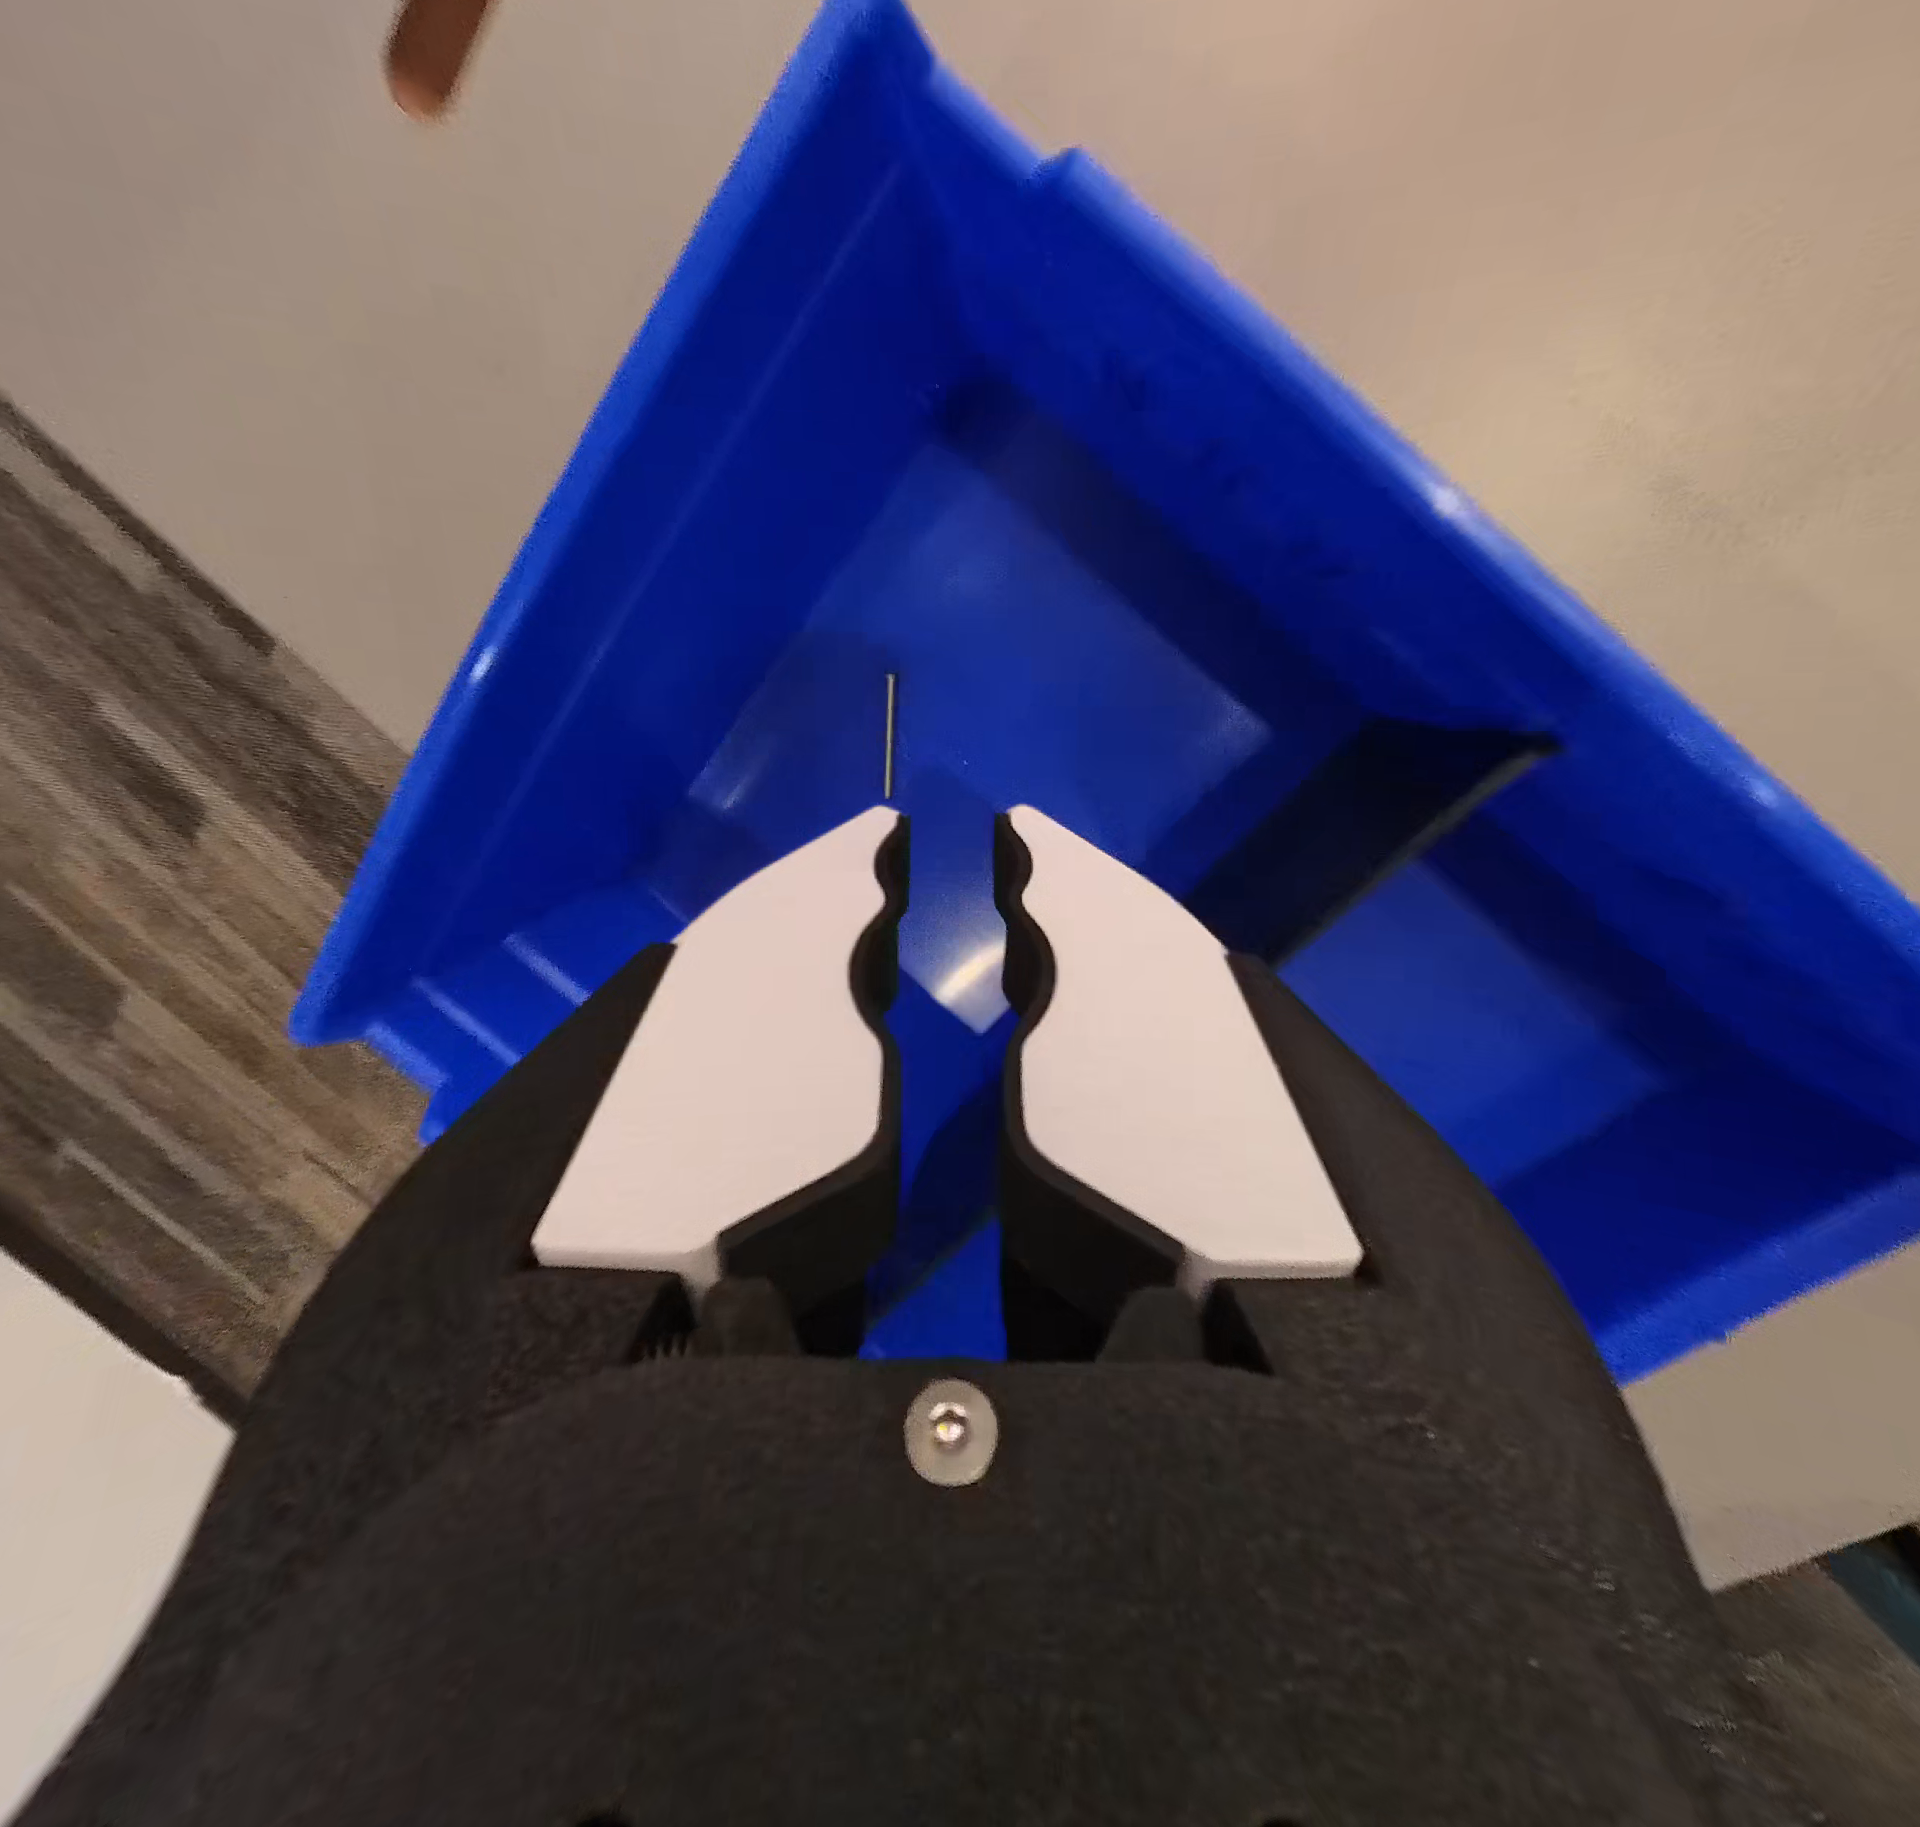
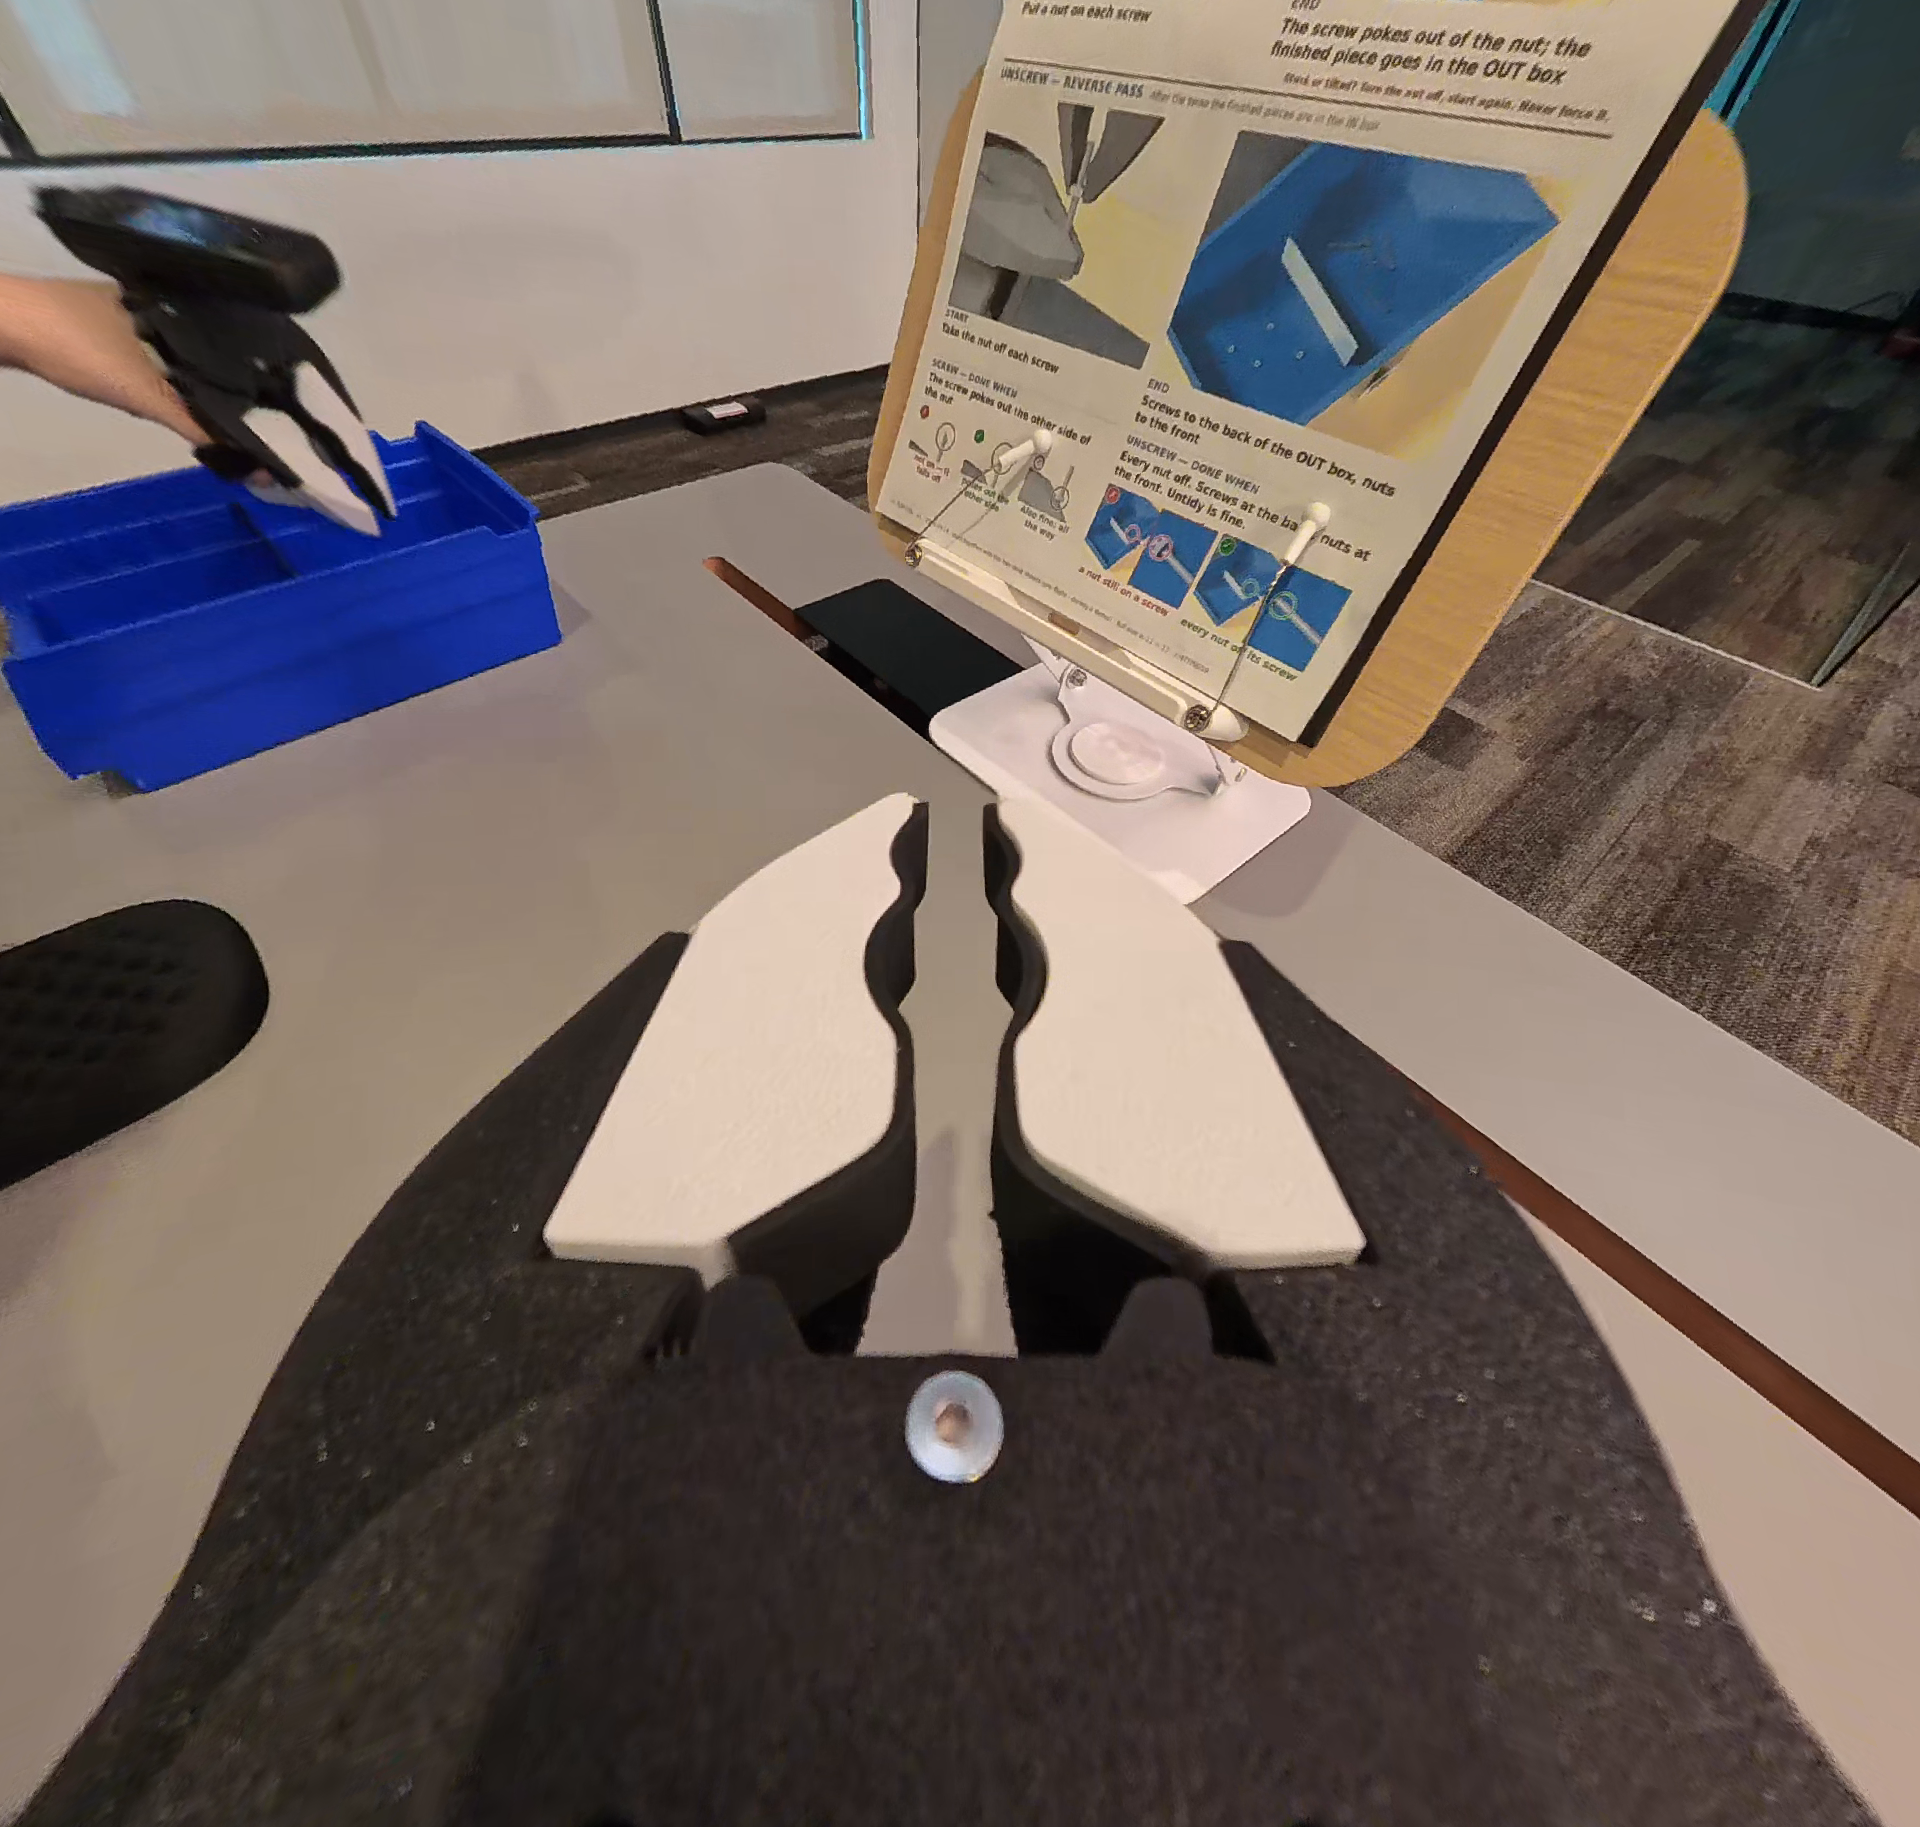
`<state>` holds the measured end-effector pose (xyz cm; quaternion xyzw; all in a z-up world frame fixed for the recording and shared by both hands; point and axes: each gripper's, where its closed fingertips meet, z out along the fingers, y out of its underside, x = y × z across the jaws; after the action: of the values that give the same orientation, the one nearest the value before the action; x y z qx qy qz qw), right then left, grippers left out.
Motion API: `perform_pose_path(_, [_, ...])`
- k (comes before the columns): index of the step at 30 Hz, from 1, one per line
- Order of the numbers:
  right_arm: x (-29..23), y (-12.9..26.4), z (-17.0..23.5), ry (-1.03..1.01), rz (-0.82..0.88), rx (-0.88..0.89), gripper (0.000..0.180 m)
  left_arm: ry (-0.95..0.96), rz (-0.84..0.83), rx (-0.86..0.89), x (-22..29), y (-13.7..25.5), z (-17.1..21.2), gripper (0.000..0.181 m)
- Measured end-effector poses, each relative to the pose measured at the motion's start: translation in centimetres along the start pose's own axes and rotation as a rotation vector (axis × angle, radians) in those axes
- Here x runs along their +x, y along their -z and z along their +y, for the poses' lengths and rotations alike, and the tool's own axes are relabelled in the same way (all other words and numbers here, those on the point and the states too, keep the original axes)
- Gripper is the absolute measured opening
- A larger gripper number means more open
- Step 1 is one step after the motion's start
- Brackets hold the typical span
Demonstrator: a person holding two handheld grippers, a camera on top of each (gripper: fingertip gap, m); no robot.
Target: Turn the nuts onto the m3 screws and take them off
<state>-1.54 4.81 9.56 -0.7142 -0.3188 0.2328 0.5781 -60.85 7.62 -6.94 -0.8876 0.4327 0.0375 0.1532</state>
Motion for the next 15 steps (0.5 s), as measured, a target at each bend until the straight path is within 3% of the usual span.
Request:
perform_pose_path(1, [-0.1, -0.2, 0.1, -0.007, -0.007, -0.003, 0.010, 0.003, 0.010, -0.010, -0.2, -1.1, 0.1, 0.016])
perform_pose_path(7, [0.5, -0.7, 0.9, -0.013, 0.016, -0.041, 0.010, -0.011, 0.060, -0.076, -1.0, -5.6, 0.7, 0.016])
perform_pose_path(15, [0.6, -0.9, 1.3, -0.010, 0.018, -0.061, 0.010, 0.003, 0.094, -0.087, -1.2, -7.9, 1.1, 0.017])
